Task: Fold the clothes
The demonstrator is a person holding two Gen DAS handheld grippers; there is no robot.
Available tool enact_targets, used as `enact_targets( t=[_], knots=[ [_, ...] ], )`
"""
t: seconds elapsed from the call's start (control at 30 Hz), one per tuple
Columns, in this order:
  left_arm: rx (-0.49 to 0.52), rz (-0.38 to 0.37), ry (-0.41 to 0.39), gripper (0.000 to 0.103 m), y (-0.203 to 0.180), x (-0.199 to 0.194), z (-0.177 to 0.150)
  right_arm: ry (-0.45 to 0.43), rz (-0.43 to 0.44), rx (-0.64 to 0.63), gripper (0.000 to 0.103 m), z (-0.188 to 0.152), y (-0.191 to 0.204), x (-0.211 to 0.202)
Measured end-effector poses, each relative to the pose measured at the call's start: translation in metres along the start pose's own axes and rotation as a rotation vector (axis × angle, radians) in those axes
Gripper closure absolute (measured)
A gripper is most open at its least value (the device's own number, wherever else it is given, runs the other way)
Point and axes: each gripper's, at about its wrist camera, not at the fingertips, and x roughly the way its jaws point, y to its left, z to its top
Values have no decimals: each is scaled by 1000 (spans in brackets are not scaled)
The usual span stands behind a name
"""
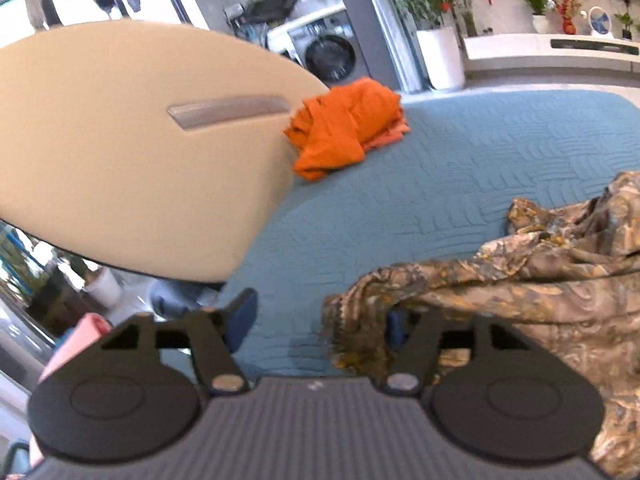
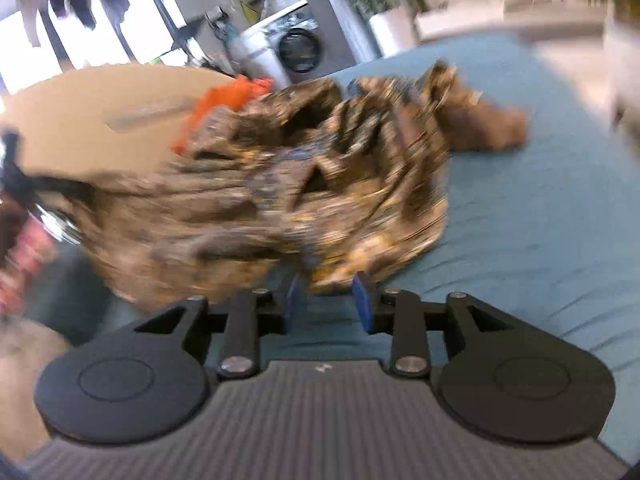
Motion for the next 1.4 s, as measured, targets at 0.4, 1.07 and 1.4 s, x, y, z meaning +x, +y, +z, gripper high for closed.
enact_targets(
  t=[0.4, 1.07, 1.4],
  knots=[
    [-19, -199, -60, 14, -21, -57, 10, 116, -127, -551, 68, 8, 67, 53],
    [482, -757, 14, 14, -187, -104, -59, -405, -2, 7, 99, 146, -76, -166],
    [666, -676, 74, 51, -221, -70, -89, -24, 28, -605, 43, 84, 19, -87]
  ],
)
